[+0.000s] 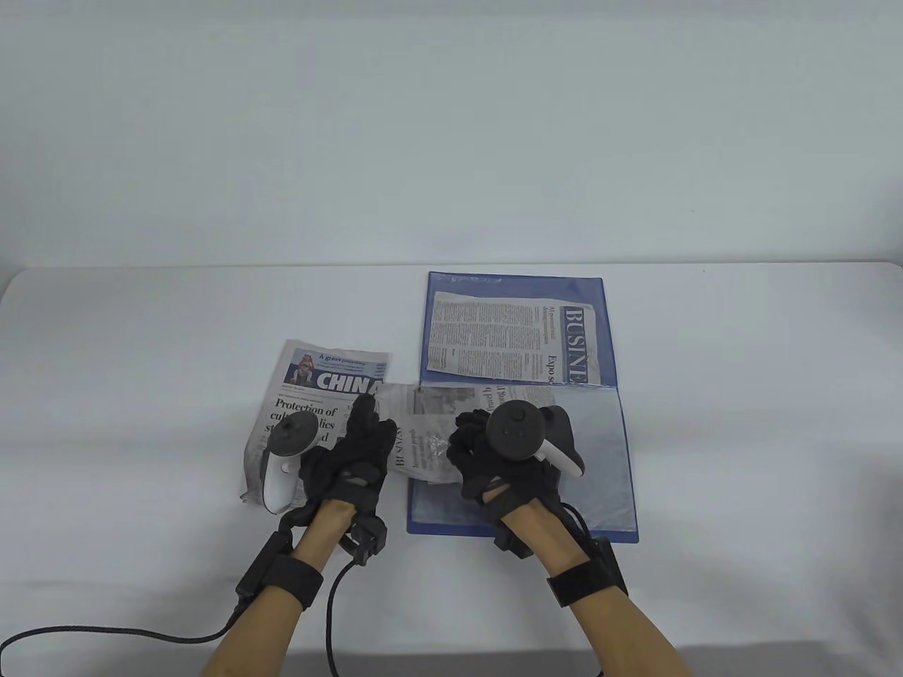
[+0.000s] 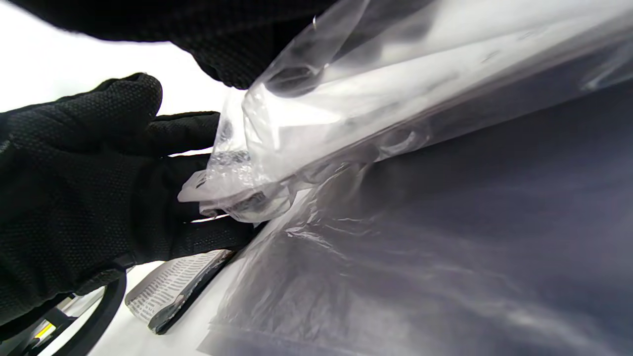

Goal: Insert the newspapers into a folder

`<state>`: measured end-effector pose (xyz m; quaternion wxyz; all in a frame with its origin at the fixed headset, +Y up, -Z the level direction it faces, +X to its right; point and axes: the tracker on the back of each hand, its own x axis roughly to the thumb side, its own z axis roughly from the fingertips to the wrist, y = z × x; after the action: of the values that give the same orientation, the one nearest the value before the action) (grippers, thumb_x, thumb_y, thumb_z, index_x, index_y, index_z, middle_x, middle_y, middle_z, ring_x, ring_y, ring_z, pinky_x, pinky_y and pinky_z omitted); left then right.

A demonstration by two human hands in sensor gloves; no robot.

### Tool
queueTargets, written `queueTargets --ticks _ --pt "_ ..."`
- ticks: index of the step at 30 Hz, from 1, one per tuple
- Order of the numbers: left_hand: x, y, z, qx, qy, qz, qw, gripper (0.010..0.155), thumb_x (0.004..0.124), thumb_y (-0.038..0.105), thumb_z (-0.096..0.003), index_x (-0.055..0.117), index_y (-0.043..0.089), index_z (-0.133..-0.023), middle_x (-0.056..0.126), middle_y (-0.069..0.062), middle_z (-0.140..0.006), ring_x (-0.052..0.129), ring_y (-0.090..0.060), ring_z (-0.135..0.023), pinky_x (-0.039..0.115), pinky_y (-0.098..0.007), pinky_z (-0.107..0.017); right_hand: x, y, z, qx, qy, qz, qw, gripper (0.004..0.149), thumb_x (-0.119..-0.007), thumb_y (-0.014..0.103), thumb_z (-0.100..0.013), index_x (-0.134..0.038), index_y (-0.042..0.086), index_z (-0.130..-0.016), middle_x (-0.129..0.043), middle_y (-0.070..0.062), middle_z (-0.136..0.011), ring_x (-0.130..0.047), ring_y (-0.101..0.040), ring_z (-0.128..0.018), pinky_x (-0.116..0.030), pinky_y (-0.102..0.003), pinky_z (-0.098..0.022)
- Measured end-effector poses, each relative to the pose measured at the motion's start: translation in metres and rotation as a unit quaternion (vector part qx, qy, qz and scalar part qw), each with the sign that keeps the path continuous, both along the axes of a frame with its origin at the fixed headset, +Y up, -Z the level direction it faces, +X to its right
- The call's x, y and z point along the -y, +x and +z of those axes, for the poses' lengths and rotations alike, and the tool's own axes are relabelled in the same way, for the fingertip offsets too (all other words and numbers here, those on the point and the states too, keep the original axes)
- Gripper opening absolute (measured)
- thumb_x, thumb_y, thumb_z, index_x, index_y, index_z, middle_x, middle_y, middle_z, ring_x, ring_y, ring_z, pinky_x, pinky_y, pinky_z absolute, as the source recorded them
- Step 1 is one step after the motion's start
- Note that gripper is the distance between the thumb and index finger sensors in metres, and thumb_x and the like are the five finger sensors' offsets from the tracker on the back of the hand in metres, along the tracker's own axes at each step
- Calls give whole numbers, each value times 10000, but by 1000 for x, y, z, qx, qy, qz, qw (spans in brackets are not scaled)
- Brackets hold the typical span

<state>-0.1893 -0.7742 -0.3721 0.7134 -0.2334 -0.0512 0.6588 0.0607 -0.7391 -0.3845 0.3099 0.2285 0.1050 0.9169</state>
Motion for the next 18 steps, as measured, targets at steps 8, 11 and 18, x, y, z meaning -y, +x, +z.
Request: queueTargets --ticks 8,11,18 --pt "6 21 -1 108 -34 -1 994 723 534 492 -604 207 253 -1203 272 -149 -1248 268 -479 -1142 319 -662 -844 0 1 -1 1 0 -4 1000 371 -752 270 -568 -732 40 -857 -510 -252 -1038 -469 -512 -962 -341 -748 -631" --pt "2 22 -1 117 -23 -32 992 725 536 490 -604 200 255 -1203 255 -145 -1249 259 -474 -1144 306 -664 -844 -1 2 -1 2 0 -8 1000 370 -751 271 -569 -732 42 -858 -508 -255 -1038 -468 -514 -961 -340 -749 -630" --pt "-18 21 2 155 2 -226 962 660 626 433 -627 311 292 -1190 241 -113 -1251 176 -434 -1149 264 -655 -848 -5 6 -2 10 2 -29 1000 371 -749 273 -570 -729 43 -860 -506 -255 -1038 -466 -513 -962 -340 -749 -630"
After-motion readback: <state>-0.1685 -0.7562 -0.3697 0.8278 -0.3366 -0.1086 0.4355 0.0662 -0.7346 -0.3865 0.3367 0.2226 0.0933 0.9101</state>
